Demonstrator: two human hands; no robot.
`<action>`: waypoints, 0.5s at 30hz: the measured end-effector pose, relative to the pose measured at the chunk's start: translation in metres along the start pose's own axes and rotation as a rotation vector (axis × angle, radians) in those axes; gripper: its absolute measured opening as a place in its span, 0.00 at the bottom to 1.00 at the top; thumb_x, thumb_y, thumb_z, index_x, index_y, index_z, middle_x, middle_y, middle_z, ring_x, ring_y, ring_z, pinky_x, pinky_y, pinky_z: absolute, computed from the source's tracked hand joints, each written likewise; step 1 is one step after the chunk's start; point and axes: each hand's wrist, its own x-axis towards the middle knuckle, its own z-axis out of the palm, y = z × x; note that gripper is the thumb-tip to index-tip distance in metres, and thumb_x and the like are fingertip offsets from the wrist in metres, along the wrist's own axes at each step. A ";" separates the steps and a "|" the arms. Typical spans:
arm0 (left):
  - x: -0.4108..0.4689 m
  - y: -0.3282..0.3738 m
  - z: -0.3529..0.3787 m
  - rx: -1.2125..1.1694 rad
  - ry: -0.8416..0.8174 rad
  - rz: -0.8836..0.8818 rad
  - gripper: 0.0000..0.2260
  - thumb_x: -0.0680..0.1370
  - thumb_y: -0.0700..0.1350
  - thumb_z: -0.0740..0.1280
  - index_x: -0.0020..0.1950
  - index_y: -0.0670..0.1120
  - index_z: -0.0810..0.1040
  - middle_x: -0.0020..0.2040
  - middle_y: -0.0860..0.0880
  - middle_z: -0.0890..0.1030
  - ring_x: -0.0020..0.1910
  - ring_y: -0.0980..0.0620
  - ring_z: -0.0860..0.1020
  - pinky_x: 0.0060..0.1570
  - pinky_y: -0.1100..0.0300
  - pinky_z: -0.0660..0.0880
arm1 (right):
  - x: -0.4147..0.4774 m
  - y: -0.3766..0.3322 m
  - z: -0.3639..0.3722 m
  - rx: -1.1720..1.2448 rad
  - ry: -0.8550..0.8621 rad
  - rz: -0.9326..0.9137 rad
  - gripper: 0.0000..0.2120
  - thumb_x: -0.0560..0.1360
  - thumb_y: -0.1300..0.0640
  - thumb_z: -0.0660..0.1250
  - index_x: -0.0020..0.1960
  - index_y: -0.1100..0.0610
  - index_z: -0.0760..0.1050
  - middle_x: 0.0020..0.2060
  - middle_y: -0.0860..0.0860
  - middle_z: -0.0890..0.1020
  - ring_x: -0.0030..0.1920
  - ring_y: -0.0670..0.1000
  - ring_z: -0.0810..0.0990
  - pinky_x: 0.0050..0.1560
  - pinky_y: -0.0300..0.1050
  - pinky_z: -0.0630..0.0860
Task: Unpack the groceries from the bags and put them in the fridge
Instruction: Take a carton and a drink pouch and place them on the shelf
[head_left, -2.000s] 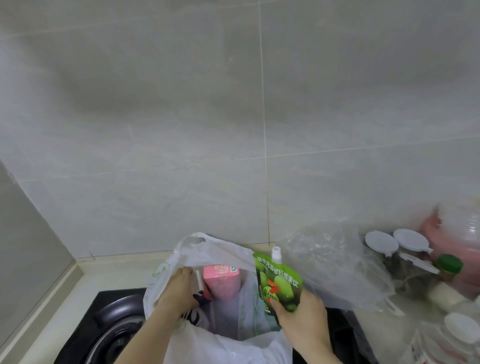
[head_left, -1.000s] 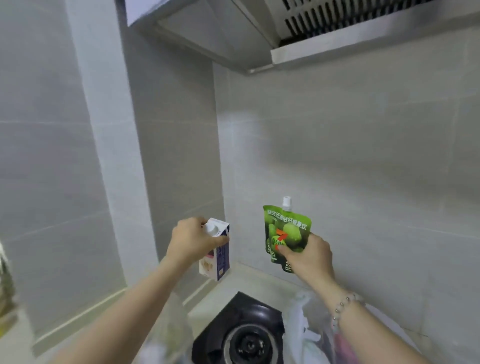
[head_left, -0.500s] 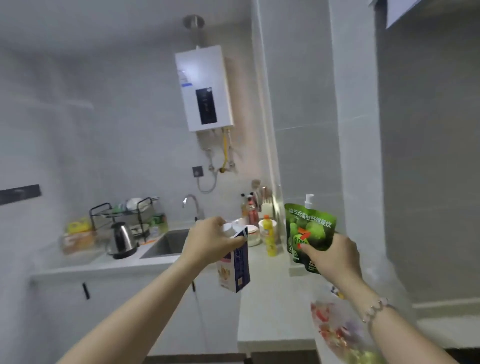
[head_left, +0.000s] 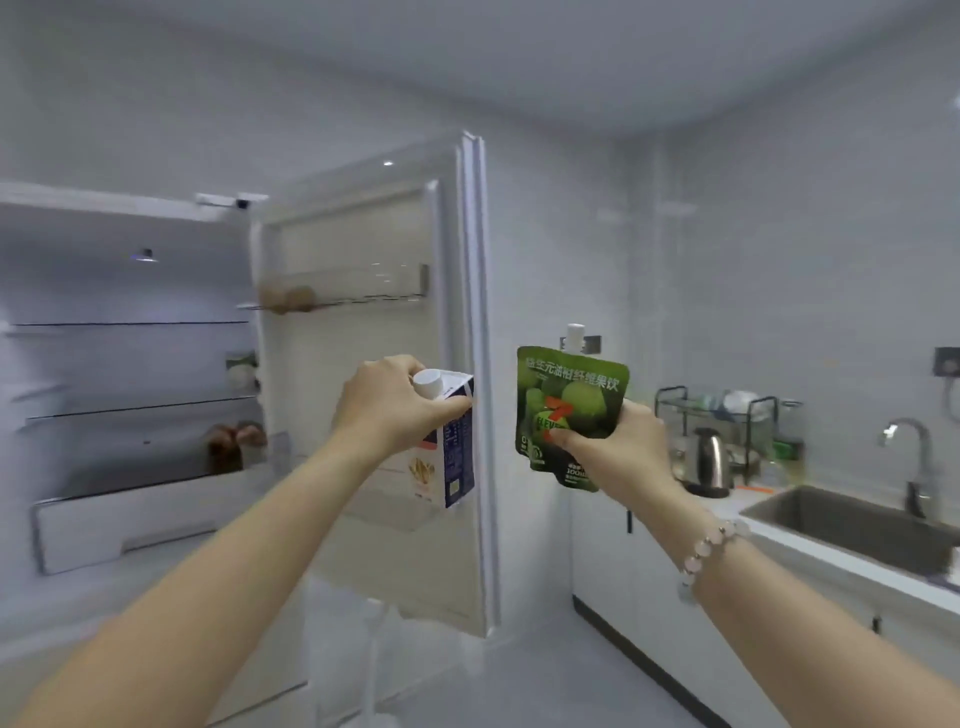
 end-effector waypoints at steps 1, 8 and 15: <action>0.001 -0.026 -0.025 0.050 0.052 -0.045 0.16 0.64 0.57 0.74 0.43 0.48 0.78 0.38 0.54 0.80 0.34 0.55 0.80 0.34 0.64 0.78 | -0.001 -0.013 0.032 0.032 -0.059 -0.009 0.08 0.66 0.56 0.76 0.42 0.51 0.79 0.39 0.49 0.82 0.42 0.49 0.81 0.41 0.42 0.79; -0.015 -0.170 -0.145 0.306 0.189 -0.308 0.19 0.64 0.58 0.73 0.47 0.47 0.77 0.45 0.49 0.82 0.39 0.49 0.82 0.40 0.53 0.80 | -0.034 -0.072 0.203 0.154 -0.324 -0.076 0.09 0.66 0.56 0.76 0.41 0.49 0.77 0.36 0.46 0.80 0.40 0.47 0.79 0.36 0.38 0.74; -0.017 -0.271 -0.207 0.341 0.262 -0.440 0.16 0.66 0.57 0.74 0.46 0.48 0.77 0.43 0.51 0.81 0.42 0.51 0.79 0.39 0.57 0.76 | -0.042 -0.106 0.322 0.162 -0.435 -0.095 0.07 0.67 0.55 0.75 0.43 0.51 0.78 0.37 0.46 0.80 0.41 0.48 0.79 0.38 0.38 0.73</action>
